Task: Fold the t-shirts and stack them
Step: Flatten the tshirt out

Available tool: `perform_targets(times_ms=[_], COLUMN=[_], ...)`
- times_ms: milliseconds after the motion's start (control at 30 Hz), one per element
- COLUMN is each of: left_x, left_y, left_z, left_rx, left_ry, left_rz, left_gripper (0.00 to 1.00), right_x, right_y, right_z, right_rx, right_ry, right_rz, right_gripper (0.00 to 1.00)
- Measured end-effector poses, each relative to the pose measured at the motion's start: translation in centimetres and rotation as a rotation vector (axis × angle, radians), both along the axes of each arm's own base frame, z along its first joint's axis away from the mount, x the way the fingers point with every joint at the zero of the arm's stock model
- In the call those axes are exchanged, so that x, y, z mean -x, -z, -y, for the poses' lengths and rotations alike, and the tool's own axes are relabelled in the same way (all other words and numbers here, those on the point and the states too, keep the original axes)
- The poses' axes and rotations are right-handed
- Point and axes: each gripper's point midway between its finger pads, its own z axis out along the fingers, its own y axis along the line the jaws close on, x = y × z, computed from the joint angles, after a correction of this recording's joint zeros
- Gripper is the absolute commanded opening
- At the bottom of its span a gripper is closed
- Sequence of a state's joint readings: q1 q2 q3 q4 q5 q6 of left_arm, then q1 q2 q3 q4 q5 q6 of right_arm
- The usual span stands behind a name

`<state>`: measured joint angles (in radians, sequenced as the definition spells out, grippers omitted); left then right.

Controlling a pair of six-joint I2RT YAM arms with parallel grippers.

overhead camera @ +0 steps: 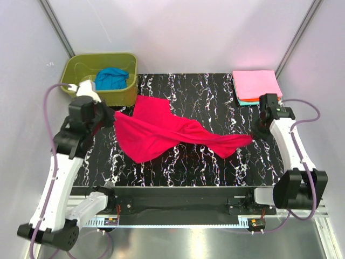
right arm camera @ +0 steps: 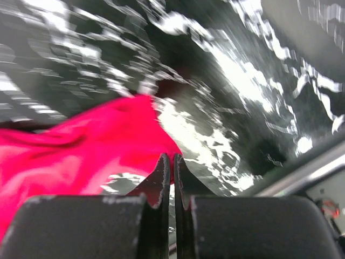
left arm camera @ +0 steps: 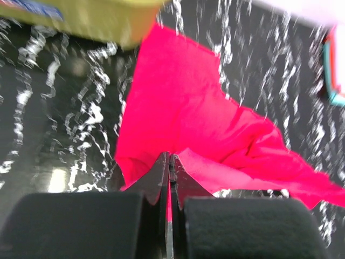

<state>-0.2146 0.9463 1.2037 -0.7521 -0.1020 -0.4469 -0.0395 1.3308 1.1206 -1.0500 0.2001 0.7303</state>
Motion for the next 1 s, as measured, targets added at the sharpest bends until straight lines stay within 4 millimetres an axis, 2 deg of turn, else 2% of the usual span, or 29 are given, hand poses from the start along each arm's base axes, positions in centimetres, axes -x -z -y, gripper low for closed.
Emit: perform_targets(times_ms=[133,300,367,433,467,533,600,667,700,767,833,867,933,1000], left_x=[0.7,2.1,2.9,3.8,4.3,5.1,5.5,5.7,5.8,5.9,6.4,6.7,7.5,8.0], left_y=[-6.1,-15.0,-18.3,-21.0,-21.7,-22.1,-20.4,-17.1,-13.8,-10.8,-6.4,-4.5,-1.3,0.6], left_z=[-1.1,-2.0,-2.1,-2.2,-2.2,-2.2,-2.1,-2.1,-2.1,-2.0,-1.8,-1.7,-1.7,-1.6], left_rx=[0.029,0.092,0.125,0.156,0.168,0.180,0.179,0.163,0.146,0.130,0.111,0.104,0.091,0.088], left_ry=[-0.063,-0.108,-0.109,-0.107,-0.101,-0.092,-0.084,-0.083,-0.082,-0.077,-0.063,-0.057,-0.051,-0.046], left_rz=[0.148,0.348,0.428,0.497,0.521,0.544,0.527,0.470,0.402,0.335,0.233,0.193,0.121,0.080], left_gripper=[0.00,0.00,0.00,0.00,0.00,0.00,0.00,0.00,0.00,0.00,0.00,0.00,0.00,0.00], right_x=[-2.5,-3.6,-3.3,-2.4,-1.6,-0.2,1.1,1.6,1.7,2.3,3.6,4.9,7.2,9.3], right_y=[-5.8,-15.2,-20.1,-23.5,-24.7,-25.6,-24.5,-21.4,-18.8,-12.8,-7.2,-3.7,0.2,2.8], right_z=[0.1,0.4,0.3,-0.3,-0.7,-1.5,-2.1,-2.6,-2.9,-3.7,-4.7,-5.5,-6.6,-7.4], right_rx=[0.027,0.091,0.121,0.132,0.133,0.121,0.101,0.066,0.036,-0.047,-0.139,-0.209,-0.297,-0.363], right_ry=[-0.074,-0.156,-0.190,-0.235,-0.260,-0.300,-0.327,-0.342,-0.345,-0.340,-0.320,-0.303,-0.264,-0.203], right_rz=[0.174,0.434,0.577,0.705,0.757,0.814,0.819,0.764,0.706,0.563,0.415,0.315,0.188,0.084], right_gripper=[0.00,0.00,0.02,0.03,0.04,0.04,0.04,0.04,0.04,0.05,0.06,0.08,0.12,0.25])
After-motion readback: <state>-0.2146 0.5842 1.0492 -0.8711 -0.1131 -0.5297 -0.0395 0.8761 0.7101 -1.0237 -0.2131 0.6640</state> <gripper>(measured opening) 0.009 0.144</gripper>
